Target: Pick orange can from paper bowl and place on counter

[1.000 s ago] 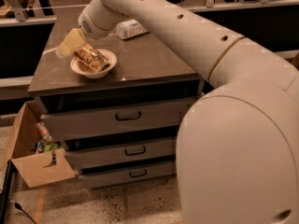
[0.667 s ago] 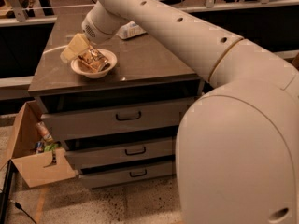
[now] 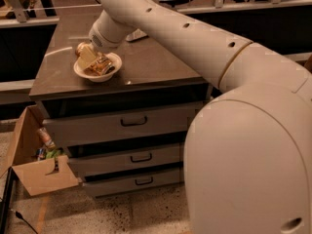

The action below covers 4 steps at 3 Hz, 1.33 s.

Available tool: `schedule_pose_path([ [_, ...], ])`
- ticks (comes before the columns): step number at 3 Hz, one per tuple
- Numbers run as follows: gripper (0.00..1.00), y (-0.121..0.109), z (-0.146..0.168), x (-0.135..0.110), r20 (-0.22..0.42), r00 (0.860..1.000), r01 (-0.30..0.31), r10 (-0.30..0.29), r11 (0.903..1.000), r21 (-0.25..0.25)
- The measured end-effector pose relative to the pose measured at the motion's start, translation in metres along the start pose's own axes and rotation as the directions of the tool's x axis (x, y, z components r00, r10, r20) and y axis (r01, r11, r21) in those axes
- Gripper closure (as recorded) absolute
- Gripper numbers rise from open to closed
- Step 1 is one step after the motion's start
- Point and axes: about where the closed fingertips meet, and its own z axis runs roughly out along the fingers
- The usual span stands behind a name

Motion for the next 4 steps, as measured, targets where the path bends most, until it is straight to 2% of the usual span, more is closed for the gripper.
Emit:
schedule_pose_path([
  [1,0.62,0.002,0.001,0.005,-0.011,1.000,0.009,-0.009,1.0000,-0.004],
  [2,0.87,-0.001,-0.009,-0.004,0.021,1.000,0.017,-0.017,0.9999,0.004],
  [3,1.00,-0.009,-0.031,-0.024,0.089,0.996,0.018,-0.020,0.9997,0.019],
  [4,1.00,-0.025,-0.049,-0.037,0.122,0.992,0.017,-0.023,0.9986,0.050],
])
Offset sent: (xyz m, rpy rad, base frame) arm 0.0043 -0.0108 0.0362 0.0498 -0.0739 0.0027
